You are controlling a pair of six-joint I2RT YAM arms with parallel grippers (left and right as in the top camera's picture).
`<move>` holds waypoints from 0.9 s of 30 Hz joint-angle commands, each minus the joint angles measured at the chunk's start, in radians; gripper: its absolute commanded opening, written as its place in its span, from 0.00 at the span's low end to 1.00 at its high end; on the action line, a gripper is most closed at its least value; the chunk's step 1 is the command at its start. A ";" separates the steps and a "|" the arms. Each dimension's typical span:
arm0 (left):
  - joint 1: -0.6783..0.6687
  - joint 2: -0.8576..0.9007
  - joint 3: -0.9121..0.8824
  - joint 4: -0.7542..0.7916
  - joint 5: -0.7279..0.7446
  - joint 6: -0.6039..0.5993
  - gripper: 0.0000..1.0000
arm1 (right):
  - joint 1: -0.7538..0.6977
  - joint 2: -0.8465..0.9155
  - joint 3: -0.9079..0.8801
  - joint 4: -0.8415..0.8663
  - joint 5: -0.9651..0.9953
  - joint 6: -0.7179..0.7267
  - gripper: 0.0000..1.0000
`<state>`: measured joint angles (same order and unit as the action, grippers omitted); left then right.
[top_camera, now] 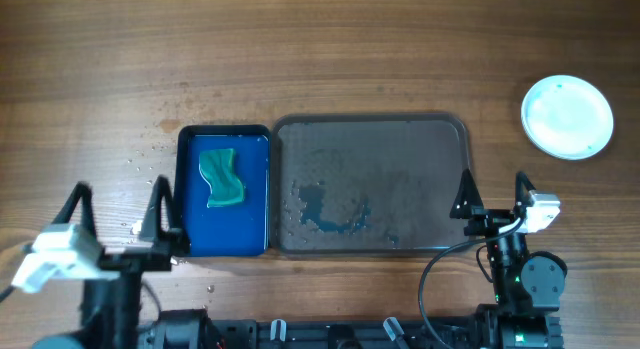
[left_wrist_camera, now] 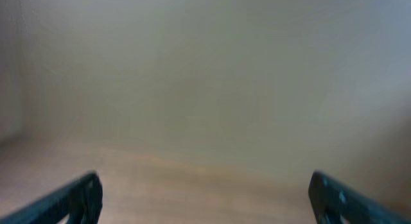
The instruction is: Clean dirty plates on tray and stack at the side
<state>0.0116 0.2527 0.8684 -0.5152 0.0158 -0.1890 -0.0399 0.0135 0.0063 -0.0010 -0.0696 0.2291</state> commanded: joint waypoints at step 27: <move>0.042 -0.249 -0.805 0.628 0.205 -0.002 1.00 | 0.006 -0.009 -0.002 0.003 0.010 -0.017 1.00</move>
<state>0.0479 0.0147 0.1062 0.0807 0.1989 -0.1890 -0.0395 0.0135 0.0063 -0.0006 -0.0696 0.2291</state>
